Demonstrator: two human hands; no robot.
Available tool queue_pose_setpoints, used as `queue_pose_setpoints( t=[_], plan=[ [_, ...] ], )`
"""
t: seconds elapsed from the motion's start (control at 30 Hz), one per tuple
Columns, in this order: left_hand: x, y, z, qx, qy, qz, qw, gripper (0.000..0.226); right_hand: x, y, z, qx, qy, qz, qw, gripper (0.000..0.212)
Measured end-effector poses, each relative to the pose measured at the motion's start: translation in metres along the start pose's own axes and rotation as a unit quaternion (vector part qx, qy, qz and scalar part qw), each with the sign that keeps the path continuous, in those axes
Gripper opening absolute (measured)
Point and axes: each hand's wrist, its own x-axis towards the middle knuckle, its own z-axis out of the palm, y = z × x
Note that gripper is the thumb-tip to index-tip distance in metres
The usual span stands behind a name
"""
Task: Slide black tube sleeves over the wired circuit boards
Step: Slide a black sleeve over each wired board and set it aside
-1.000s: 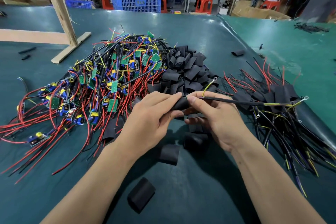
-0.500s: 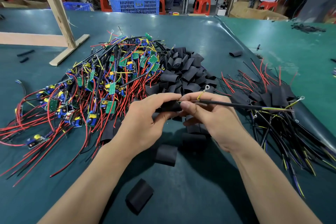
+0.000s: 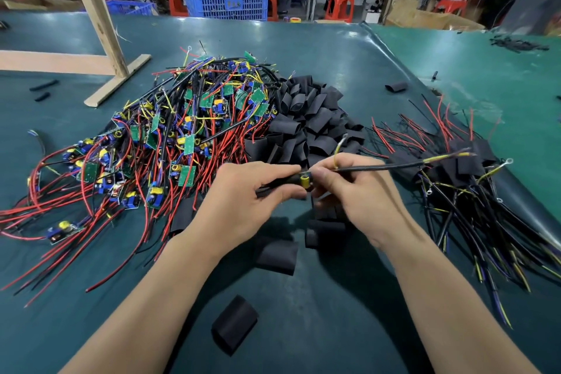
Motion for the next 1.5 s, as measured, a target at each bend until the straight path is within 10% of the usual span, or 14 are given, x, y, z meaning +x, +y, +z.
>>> queue_pose_setpoints(
  t=[0.23,0.4,0.53,0.73,1.2,1.5],
  plan=[
    [0.005,-0.016,-0.009,0.006,0.103,-0.125,0.987,0.025,0.011,-0.006,-0.032,0.216,0.159,0.054,0.962,0.016],
    [0.005,-0.027,-0.002,0.249,0.088,-0.009,0.964,0.018,0.015,-0.004,-0.036,0.332,0.191,0.066,0.921,0.009],
    [0.005,-0.017,0.004,0.191,-0.016,0.107,0.976,0.011,0.017,-0.006,-0.037,0.4,0.258,0.028,0.879,0.015],
    [0.004,-0.018,0.005,0.267,-0.109,-0.014,0.957,0.033,0.016,-0.01,-0.033,0.406,0.215,0.005,0.888,0.02],
    [0.009,-0.032,-0.004,0.227,-0.069,-0.046,0.97,0.032,0.012,-0.013,-0.027,0.396,0.129,0.03,0.909,0.004],
    [0.012,-0.023,-0.01,0.005,0.058,-0.045,0.997,0.035,0.013,-0.014,-0.044,0.383,0.193,-0.01,0.903,0.007]
  ],
)
